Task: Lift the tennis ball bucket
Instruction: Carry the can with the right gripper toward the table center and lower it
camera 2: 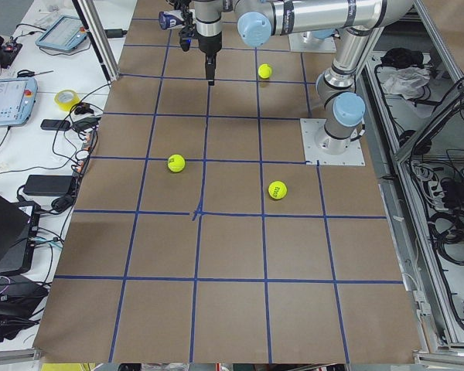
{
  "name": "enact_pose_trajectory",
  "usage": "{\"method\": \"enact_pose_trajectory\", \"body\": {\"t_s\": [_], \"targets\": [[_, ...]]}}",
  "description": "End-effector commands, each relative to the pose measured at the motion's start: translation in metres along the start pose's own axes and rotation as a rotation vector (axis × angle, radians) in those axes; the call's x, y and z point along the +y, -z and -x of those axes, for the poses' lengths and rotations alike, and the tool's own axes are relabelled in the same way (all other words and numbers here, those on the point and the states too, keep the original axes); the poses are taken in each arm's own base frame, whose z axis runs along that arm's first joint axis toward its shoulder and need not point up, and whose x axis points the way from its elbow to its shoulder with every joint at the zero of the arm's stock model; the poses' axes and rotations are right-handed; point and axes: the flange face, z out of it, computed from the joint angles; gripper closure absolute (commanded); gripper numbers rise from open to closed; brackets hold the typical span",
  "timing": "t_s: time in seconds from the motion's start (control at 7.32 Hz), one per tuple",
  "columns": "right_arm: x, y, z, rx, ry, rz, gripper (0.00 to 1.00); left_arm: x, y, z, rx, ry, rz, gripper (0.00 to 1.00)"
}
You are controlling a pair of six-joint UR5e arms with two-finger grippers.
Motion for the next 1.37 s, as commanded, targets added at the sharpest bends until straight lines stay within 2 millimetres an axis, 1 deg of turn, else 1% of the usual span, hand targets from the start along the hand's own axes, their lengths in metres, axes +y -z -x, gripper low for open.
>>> {"method": "enact_pose_trajectory", "body": {"t_s": [0.0,0.14,0.27,0.41,0.55,0.68,0.82,0.96,1.09,1.23], "targets": [[-0.031,-0.010,0.079,0.004,0.227,-0.035,0.52,-0.004,-0.001,0.017,0.020,0.033,-0.003,0.00],[-0.033,-0.014,0.103,-0.005,0.323,-0.033,0.52,-0.003,-0.001,0.022,0.016,0.043,-0.001,0.00],[-0.036,-0.017,0.132,-0.004,0.487,-0.040,0.52,-0.002,0.000,0.023,0.012,0.045,-0.001,0.00],[-0.039,-0.025,0.155,-0.008,0.591,-0.047,0.50,-0.002,0.000,0.023,0.012,0.045,0.000,0.00],[-0.037,-0.048,0.189,-0.039,0.645,-0.022,0.49,0.004,0.005,0.021,0.018,0.045,-0.006,0.00],[-0.034,-0.053,0.221,-0.038,0.679,-0.008,0.49,0.004,0.005,0.020,0.019,0.042,-0.003,0.00],[-0.035,-0.054,0.236,-0.009,0.706,-0.003,0.49,0.003,0.003,0.021,0.018,0.059,-0.002,0.00],[-0.033,-0.059,0.249,-0.019,0.738,0.005,0.49,-0.001,0.000,0.024,0.011,0.054,-0.004,0.00],[-0.033,-0.061,0.271,-0.020,0.770,0.008,0.49,-0.004,-0.004,0.023,0.020,0.068,0.002,0.00],[-0.034,-0.064,0.284,0.000,0.790,-0.001,0.49,-0.001,0.000,0.022,0.019,0.062,-0.004,0.00]]}}
